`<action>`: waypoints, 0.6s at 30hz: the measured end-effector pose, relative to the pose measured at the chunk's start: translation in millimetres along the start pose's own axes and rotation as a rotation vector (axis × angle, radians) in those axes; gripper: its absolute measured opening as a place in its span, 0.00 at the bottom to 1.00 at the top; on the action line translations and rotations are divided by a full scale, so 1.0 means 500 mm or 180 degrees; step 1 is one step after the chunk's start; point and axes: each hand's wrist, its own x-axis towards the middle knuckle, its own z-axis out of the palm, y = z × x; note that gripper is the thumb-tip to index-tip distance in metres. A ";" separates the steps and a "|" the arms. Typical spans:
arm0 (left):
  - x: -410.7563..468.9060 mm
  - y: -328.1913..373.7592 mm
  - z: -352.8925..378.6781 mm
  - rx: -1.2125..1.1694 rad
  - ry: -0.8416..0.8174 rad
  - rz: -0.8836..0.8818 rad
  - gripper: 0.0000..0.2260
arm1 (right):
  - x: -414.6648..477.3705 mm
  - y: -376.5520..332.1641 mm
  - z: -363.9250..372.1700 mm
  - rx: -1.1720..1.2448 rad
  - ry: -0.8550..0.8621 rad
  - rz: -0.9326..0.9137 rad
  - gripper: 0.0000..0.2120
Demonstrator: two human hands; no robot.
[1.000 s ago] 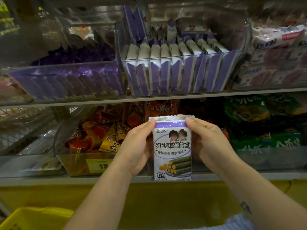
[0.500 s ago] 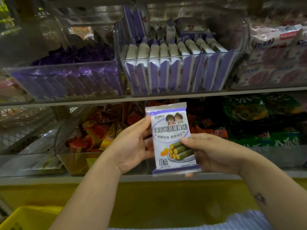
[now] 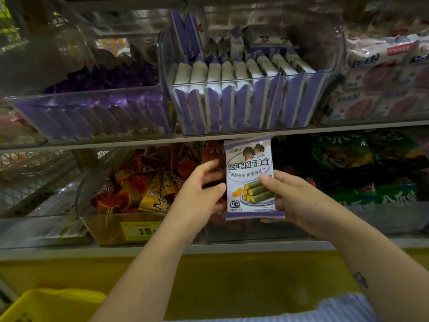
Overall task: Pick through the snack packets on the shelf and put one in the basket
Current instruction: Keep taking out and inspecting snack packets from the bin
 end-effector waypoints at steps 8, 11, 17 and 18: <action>-0.011 -0.005 0.025 -0.0180 -0.0956 0.0001 0.37 | -0.004 0.008 0.026 -0.0765 -0.0439 -0.0463 0.24; -0.016 0.000 0.022 -0.0493 -0.0893 -0.0046 0.32 | 0.001 0.010 0.027 -0.0960 -0.0288 -0.0501 0.29; -0.021 0.017 0.006 -0.0950 -0.1261 -0.0104 0.22 | 0.007 0.016 0.008 -0.0529 0.0128 -0.0473 0.29; -0.018 0.017 0.004 -0.0851 -0.1060 -0.0047 0.22 | 0.007 0.016 0.005 -0.0664 0.0157 -0.0528 0.27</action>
